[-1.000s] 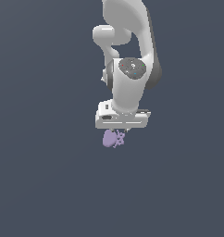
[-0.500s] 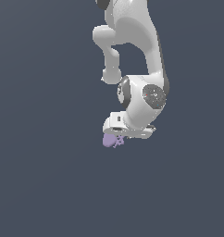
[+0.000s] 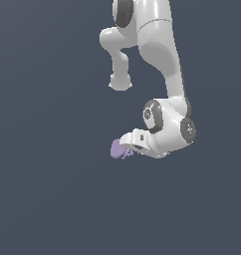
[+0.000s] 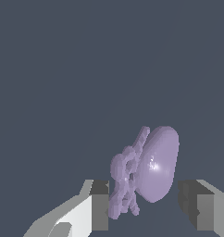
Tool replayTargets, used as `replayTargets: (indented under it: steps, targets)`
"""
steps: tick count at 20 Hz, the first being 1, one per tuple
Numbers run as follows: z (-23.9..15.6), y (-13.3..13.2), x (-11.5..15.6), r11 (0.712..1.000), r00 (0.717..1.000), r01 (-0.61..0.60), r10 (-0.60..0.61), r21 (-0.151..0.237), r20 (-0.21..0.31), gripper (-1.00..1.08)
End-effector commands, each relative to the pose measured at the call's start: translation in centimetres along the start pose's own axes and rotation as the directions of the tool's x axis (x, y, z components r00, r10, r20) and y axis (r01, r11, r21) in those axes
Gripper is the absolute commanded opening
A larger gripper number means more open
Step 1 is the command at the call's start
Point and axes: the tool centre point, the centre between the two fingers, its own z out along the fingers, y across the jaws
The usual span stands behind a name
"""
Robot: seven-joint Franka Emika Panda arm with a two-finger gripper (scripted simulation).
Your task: Pick up the object and move it to a goal position.
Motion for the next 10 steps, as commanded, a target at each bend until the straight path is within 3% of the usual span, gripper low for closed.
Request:
replayTargets:
  steps: [1, 6, 10]
  targets:
    - [0.6, -0.6, 0.0, 0.998, 1.000, -0.031, 0.031, -0.058, 0.006, 0.28]
    - [1.4, -1.4, -0.1, 0.987, 0.997, -0.074, 0.075, -0.142, 0.004, 0.28]
    - [1.8, -1.9, -0.1, 0.978, 0.995, -0.096, 0.097, -0.184, -0.002, 0.28]
